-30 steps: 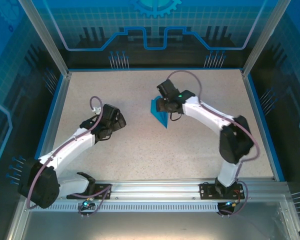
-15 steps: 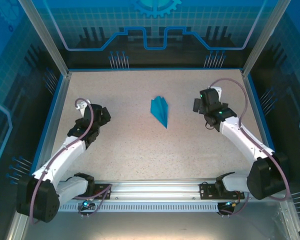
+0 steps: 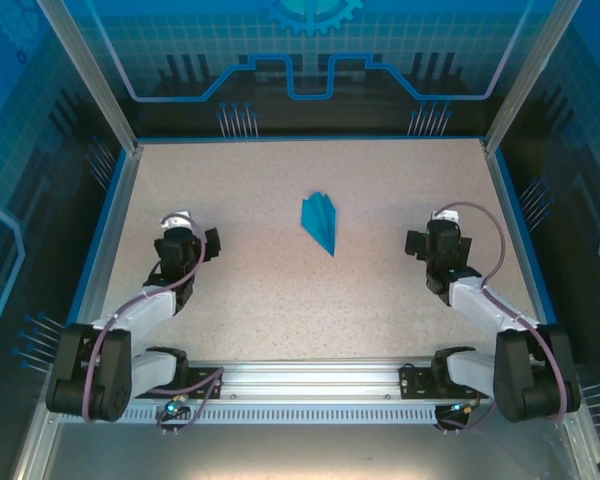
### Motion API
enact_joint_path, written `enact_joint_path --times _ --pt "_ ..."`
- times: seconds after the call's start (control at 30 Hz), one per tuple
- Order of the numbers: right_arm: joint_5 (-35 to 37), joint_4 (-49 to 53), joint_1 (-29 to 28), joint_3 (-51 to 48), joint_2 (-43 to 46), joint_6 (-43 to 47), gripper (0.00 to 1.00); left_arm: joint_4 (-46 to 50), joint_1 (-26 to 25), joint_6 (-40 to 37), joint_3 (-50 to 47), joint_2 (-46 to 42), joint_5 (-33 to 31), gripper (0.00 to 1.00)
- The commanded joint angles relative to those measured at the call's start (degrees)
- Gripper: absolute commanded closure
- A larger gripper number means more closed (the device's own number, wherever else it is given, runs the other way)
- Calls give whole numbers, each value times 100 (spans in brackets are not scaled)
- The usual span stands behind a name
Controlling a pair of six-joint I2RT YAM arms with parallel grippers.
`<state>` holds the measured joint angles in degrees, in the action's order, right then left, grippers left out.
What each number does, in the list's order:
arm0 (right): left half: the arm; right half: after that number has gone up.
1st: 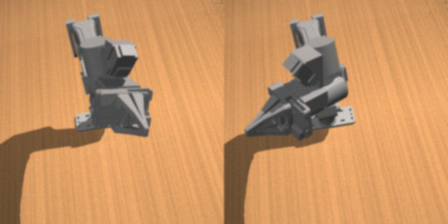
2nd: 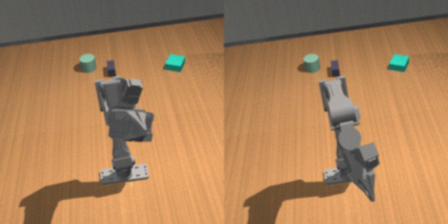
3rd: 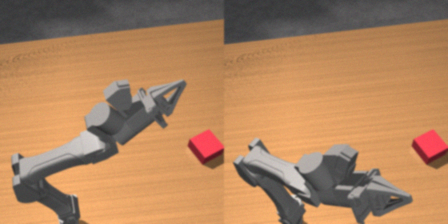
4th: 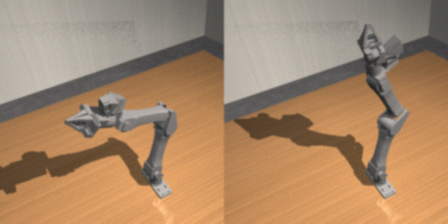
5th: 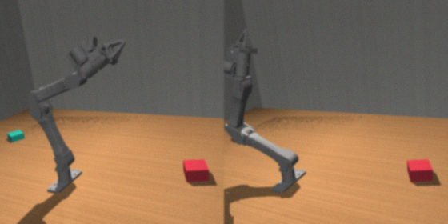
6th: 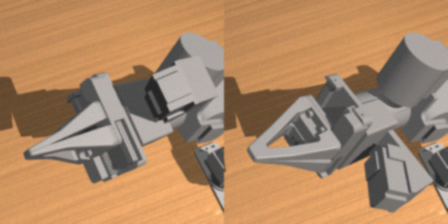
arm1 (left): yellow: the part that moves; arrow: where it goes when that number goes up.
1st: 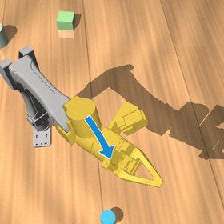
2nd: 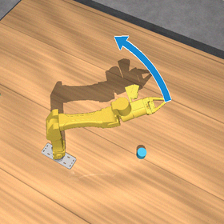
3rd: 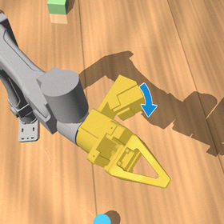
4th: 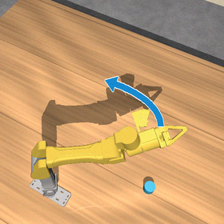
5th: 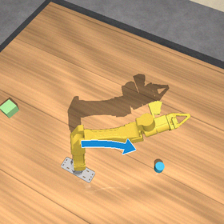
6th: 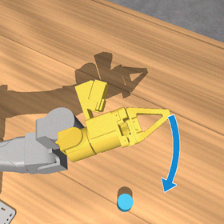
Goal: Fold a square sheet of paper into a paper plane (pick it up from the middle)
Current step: Reset both arms
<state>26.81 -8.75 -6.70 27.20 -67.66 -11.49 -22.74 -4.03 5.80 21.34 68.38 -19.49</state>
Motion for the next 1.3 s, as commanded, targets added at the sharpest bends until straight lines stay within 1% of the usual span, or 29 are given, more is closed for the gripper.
enact_joint_path --times 0.0,0.03,0.13,0.2,0.37,0.5,0.57,0.63,0.7,0.73,0.8,1.03,1.27 --pt "-491 -1208 107 -177 -122 557 1 -1383 142 -374 -241 177 961 2" --pt "-577 -1359 107 -212 -170 627 1 -1614 166 -399 -293 230 1134 2" --pt "-762 -1863 108 -344 -387 661 1 -2020 236 -463 -309 477 1370 1" --pt "-821 -2031 99 -347 -539 704 0 -2100 246 -513 -262 624 1333 1" --pt "-1010 -2847 185 -531 -710 785 1 -2746 380 -486 -311 1161 1467 2" --pt "-1259 -3320 341 -495 -1198 727 1 -2964 412 -472 -159 1734 1553 2" --pt "-1397 -3471 363 -456 -1428 749 1 -3066 419 -454 -133 1881 1531 2" --pt "-1513 -3354 371 -358 -1508 808 1 -3022 439 -427 -131 1863 1513 2" --pt "-1561 -3491 363 -387 -1612 815 1 -2933 439 -413 -96 1854 1518 1" --pt "-1585 -3681 362 -421 -1742 834 1 -2817 438 -424 -31 1854 1511 1" --pt "-1481 -3666 252 -388 -1807 949 1 -2508 438 -447 134 1872 1512 2" --pt "-1485 -3639 240 -369 -1816 952 1 -2505 422 -475 148 1880 1502 2" --pt "-1477 -3633 246 -358 -1812 958 1 -2362 421 -580 223 1883 1821 2"
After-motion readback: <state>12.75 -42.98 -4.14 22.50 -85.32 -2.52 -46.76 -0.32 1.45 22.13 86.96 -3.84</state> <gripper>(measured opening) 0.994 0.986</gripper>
